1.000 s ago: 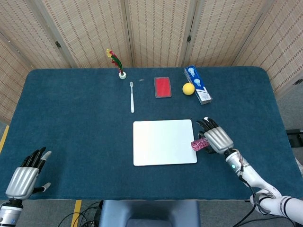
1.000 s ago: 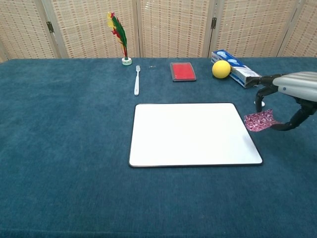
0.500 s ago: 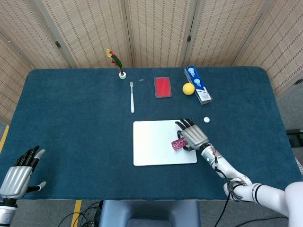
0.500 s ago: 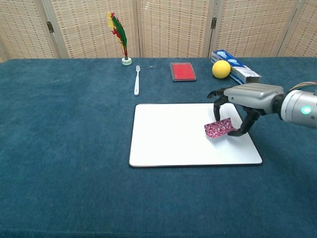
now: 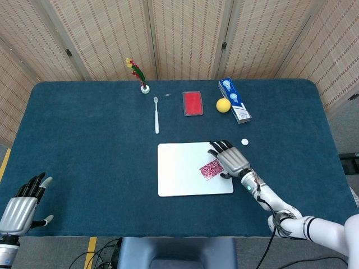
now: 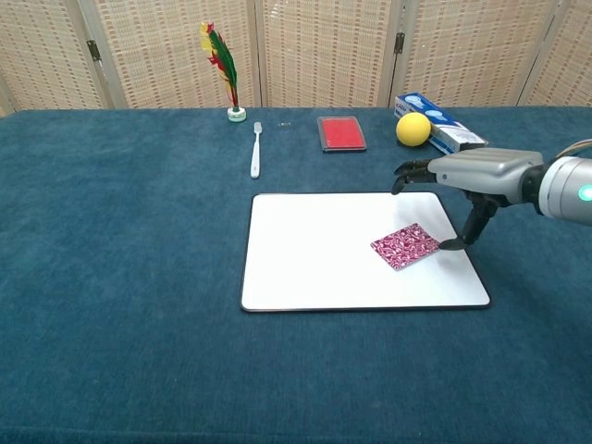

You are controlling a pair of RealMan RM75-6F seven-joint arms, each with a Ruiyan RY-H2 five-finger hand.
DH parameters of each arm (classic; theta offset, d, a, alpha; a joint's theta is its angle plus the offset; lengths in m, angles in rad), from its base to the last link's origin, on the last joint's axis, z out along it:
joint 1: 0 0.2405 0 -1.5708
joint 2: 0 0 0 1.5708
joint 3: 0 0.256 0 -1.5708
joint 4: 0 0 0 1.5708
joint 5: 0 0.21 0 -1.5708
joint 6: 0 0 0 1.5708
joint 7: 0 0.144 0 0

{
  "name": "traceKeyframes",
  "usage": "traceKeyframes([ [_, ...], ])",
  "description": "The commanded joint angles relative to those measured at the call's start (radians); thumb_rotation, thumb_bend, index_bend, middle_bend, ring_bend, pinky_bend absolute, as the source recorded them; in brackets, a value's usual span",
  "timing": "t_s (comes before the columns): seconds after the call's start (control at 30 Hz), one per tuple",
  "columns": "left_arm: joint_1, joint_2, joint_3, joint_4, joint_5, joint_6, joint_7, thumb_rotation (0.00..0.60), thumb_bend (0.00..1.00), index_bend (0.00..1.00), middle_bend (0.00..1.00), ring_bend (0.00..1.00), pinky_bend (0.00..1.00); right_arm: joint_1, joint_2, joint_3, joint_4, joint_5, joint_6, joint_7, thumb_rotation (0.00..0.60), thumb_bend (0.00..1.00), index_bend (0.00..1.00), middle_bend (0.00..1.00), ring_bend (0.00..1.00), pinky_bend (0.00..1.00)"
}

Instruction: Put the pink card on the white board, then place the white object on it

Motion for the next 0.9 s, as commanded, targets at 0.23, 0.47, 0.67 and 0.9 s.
traceKeyframes([
  [0.23, 0.000, -0.007, -0.002, -0.008, -0.005, 0.002, 0.022, 0.600, 0.17, 0.10, 0.00, 0.00, 0.19, -0.078, 0.071, -0.009, 0.051, -0.038, 0.139, 0.068, 0.600, 0.15, 0.19, 0.03, 0.00, 0.00],
  [0.47, -0.004, -0.016, 0.001, -0.013, -0.001, -0.006, 0.050, 0.600, 0.17, 0.10, 0.00, 0.00, 0.19, -0.114, 0.005, -0.025, 0.208, -0.025, 0.173, 0.059, 0.600, 0.17, 0.29, 0.04, 0.00, 0.00],
  [0.67, -0.010, -0.018, -0.001, -0.014, -0.007, -0.016, 0.051, 0.600, 0.17, 0.10, 0.00, 0.00, 0.19, -0.125, -0.072, -0.016, 0.335, -0.044, 0.211, 0.114, 0.600, 0.19, 0.31, 0.04, 0.00, 0.00],
  [0.9, -0.012, -0.014, -0.001, -0.014, -0.007, -0.019, 0.037, 0.600, 0.17, 0.10, 0.00, 0.00, 0.19, -0.135, -0.189, -0.025, 0.534, -0.096, 0.255, 0.206, 0.600, 0.19, 0.31, 0.05, 0.00, 0.00],
])
